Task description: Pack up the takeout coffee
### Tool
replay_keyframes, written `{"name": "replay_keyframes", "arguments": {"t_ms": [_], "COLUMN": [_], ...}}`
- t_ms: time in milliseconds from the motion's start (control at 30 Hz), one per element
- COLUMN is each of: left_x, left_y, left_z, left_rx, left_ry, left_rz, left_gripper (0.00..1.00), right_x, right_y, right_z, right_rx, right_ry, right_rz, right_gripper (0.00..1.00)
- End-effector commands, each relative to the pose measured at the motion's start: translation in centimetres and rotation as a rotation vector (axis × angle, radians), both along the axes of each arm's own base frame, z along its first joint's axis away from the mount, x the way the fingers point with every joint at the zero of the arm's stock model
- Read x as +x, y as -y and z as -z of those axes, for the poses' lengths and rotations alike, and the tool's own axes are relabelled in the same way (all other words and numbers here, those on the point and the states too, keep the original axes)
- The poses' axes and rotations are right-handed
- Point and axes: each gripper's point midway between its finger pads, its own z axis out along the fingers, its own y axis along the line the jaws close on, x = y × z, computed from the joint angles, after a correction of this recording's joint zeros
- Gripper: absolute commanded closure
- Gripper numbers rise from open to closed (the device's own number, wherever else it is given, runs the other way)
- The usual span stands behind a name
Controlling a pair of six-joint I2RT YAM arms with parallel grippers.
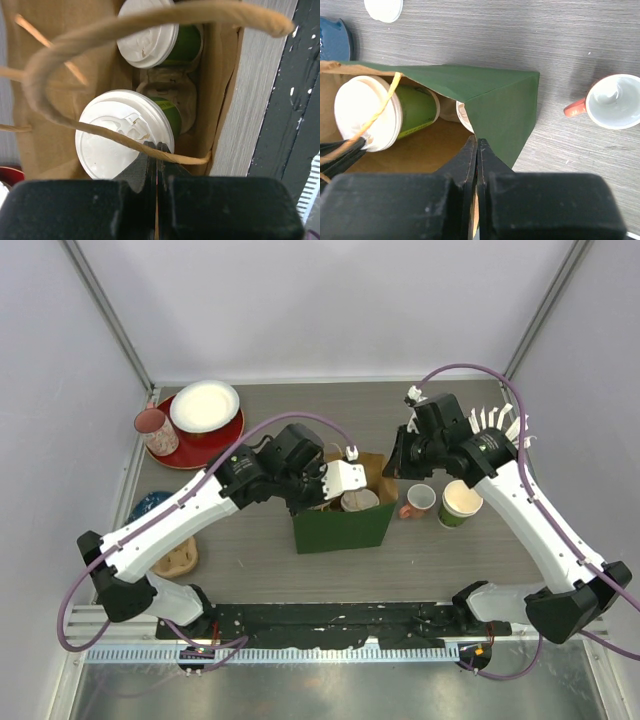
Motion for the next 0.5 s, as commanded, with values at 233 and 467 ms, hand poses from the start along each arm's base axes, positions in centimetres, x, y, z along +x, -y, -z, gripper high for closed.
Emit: {"name": "replay_keyframes", "arguments": {"t_ms": [233,467], "left_x": [1.1,0.7], "left_y": [1.3,1.5], "left_z": [0.8,4.1], "left_rx": [-0.081,-0.032], "left_ry": [0.077,0.016], "left_rz": [-0.003,0.013], "left_gripper": [1.00,1.00], "right_x": [-0.5,-0.6], "right_y": [0.1,0.1], "right_z": [-1.4,-1.5], "right_rx": [0.039,0.041], "right_ry": [0.059,0.062], "right_rz": [-0.002,-0.008], "right_gripper": [0.98,0.99]}}
